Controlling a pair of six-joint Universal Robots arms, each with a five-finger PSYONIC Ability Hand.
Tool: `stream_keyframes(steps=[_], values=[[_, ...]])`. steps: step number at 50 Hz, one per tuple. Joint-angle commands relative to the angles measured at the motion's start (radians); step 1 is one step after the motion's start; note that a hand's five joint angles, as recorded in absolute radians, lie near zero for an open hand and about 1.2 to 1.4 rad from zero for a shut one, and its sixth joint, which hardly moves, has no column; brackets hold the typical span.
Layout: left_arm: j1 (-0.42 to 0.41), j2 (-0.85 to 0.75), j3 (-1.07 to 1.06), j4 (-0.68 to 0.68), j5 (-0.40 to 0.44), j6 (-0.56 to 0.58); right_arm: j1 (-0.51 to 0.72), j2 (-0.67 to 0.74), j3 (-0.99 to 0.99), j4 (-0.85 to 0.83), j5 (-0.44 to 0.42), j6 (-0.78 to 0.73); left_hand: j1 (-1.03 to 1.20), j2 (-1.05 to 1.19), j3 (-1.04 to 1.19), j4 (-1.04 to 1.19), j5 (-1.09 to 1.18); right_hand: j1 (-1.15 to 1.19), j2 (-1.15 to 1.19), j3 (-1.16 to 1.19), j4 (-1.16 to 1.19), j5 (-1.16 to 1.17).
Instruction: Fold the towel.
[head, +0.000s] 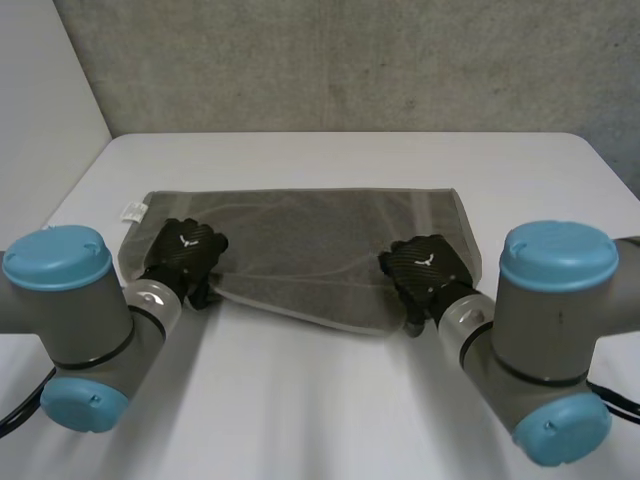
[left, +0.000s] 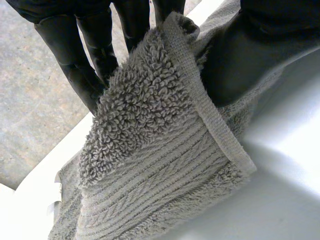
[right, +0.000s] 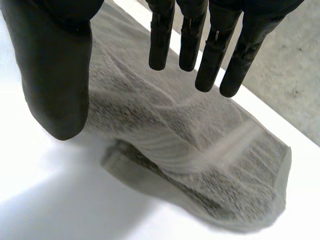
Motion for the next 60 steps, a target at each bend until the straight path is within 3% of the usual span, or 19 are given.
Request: stream_keyframes(steps=[1, 19, 24, 34, 42, 47, 60], values=[[0.005, 0.002, 0.014, -0.001, -0.002, -0.048, 0.071, 0.015, 0.011, -0.037, 0.001, -0.003, -0.111, -0.146, -0.151, -0.151, -0.307, -0.046, -0.049, -0.054, -0.048, -0.017], [0.006, 0.003, 0.014, -0.001, -0.004, -0.057, 0.11, 0.171, -0.068, -0.158, 0.035, -0.004, -0.111, -0.146, -0.151, -0.151, -0.307, -0.029, -0.032, -0.037, -0.031, 0.0], [0.006, 0.005, 0.015, -0.001, -0.005, -0.057, 0.111, 0.238, -0.129, -0.24, 0.113, -0.027, -0.111, -0.146, -0.151, -0.151, -0.307, 0.009, 0.006, 0.001, 0.007, 0.038], [0.009, 0.015, 0.015, -0.001, -0.008, -0.07, 0.098, 0.234, -0.172, -0.22, 0.259, -0.083, -0.111, -0.146, -0.151, -0.151, -0.307, 0.177, 0.174, 0.169, 0.175, 0.206], [0.024, 0.017, 0.02, -0.003, -0.008, -0.07, 0.052, 0.136, -0.154, -0.14, 0.25, -0.099, -0.111, -0.146, -0.151, -0.151, -0.307, 0.18, 0.177, 0.172, 0.178, 0.209], [0.024, 0.017, 0.018, -0.001, -0.008, -0.07, 0.01, 0.133, -0.164, -0.064, 0.195, -0.093, -0.111, -0.146, -0.151, -0.151, -0.307, 0.191, 0.189, 0.183, 0.189, 0.22], [0.024, 0.017, 0.014, -0.003, -0.008, -0.07, -0.05, 0.159, -0.18, -0.037, 0.135, -0.09, -0.111, -0.146, -0.151, -0.151, -0.307, 0.6, 0.597, 0.592, 0.597, 0.629]])
